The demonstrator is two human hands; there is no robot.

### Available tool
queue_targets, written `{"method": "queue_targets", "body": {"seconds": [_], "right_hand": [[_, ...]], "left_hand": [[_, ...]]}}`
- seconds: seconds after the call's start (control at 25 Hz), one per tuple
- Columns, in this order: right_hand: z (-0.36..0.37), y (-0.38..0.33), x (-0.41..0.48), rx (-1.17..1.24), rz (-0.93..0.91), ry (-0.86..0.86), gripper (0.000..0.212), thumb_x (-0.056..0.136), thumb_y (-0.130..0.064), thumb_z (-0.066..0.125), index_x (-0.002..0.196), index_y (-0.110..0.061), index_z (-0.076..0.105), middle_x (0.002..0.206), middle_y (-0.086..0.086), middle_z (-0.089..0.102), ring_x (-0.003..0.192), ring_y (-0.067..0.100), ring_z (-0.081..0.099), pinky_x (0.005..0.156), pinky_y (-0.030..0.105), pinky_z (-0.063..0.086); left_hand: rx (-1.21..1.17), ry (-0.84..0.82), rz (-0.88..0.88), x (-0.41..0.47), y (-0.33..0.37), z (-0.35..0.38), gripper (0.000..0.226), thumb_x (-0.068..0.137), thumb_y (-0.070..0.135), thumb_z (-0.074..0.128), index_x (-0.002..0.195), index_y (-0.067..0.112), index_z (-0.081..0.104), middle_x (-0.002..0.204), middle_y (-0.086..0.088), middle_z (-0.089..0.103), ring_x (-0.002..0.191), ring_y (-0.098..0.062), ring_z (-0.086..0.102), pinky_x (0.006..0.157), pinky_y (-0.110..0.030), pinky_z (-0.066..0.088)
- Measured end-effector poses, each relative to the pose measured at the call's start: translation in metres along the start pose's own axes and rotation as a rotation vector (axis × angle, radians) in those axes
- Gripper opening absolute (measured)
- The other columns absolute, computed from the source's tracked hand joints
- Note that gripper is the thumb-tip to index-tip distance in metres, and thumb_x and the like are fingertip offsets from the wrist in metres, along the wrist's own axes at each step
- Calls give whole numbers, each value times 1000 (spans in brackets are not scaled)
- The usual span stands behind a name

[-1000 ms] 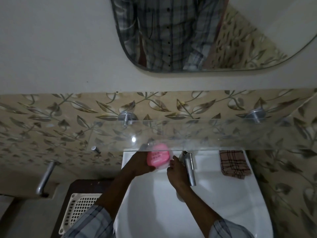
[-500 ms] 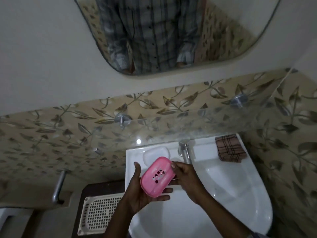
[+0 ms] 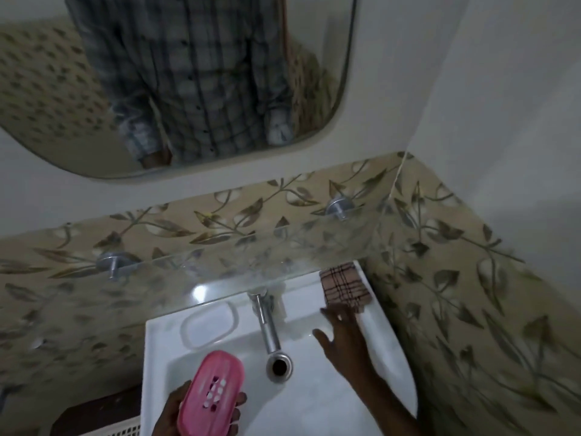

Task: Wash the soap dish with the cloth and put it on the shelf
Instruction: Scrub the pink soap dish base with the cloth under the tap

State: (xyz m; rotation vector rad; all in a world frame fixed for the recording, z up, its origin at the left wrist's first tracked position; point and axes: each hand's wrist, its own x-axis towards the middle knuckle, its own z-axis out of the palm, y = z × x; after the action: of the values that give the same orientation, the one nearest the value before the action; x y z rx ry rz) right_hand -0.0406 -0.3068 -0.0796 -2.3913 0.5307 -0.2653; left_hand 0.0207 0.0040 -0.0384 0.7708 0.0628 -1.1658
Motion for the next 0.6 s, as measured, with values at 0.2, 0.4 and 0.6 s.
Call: {"method": "queue_targets", "body": {"seconds": [0.2, 0.4, 0.6], "right_hand": [[-1, 56, 71, -527, -145, -196, 104, 72, -40, 80, 153, -7, 25, 160, 18, 24, 147, 40, 22, 119, 54, 22], [14, 69, 66, -525, -367, 98, 54, 83, 5, 40, 134, -2, 57, 133, 24, 61, 117, 43, 61, 95, 53, 52], [-4, 58, 40, 323, 52, 113, 32, 90, 2, 54, 114, -13, 68, 118, 14, 68, 85, 26, 70, 68, 19, 58]], "left_hand": [[-114, 101, 65, -4, -12, 5, 82, 89, 48, 60, 145, -6, 34, 143, -31, 49, 120, -44, 57, 109, -53, 36], [-147, 420, 52, 16, -17, 5, 77, 83, 47, 58, 135, -10, 53, 125, -33, 60, 103, -46, 63, 96, -56, 47], [-174, 467, 138, 27, -17, 11, 71, 89, 55, 51, 129, -3, 62, 124, -28, 61, 102, -39, 63, 89, -49, 54]]}}
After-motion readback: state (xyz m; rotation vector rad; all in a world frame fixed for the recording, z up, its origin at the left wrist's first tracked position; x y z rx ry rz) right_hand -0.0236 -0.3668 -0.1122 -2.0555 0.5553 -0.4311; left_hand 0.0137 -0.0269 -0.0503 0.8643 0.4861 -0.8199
